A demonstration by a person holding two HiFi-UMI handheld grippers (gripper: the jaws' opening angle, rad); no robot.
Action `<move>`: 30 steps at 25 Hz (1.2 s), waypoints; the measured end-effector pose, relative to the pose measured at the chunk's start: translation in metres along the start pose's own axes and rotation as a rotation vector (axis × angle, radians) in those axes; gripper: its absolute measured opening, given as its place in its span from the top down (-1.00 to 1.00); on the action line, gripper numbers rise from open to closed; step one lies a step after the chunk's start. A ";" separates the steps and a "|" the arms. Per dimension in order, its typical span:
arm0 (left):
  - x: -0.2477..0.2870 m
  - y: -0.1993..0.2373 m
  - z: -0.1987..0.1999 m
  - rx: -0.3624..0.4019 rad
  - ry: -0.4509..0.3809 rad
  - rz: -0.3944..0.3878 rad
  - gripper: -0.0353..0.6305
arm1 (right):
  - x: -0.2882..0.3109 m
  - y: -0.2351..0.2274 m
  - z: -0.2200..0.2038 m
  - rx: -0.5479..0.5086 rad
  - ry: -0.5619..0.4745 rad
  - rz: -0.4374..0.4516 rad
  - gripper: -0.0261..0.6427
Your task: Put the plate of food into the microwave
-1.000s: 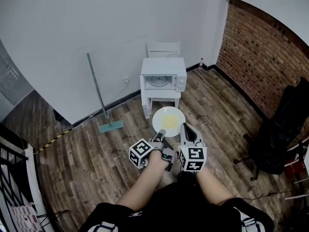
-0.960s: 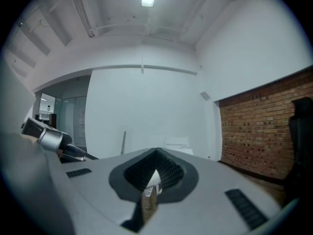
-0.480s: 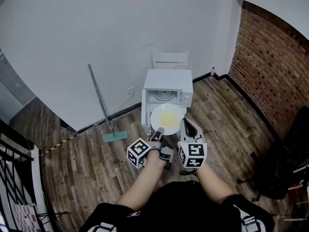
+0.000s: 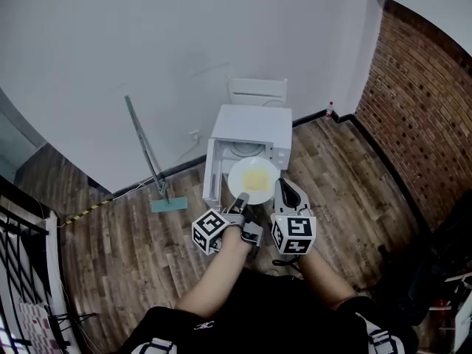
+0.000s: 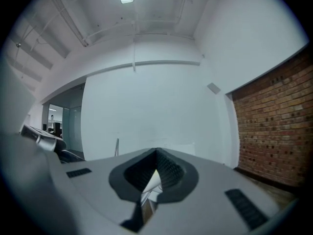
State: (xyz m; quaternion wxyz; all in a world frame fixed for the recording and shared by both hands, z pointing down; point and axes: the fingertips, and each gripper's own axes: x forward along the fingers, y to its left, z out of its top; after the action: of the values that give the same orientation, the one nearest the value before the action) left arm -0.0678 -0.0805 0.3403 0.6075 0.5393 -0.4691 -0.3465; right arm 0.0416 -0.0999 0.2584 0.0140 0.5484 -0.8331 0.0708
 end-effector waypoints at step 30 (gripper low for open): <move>0.242 0.012 0.153 0.049 0.022 0.065 0.87 | 0.295 -0.055 -0.019 -0.010 0.105 0.006 0.90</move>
State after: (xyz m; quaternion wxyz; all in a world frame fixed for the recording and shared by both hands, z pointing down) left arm -0.1356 -0.3535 0.3967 0.6102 0.5422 -0.4879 -0.3091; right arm -0.0270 -0.3879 0.3127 0.0601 0.5414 -0.8332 0.0952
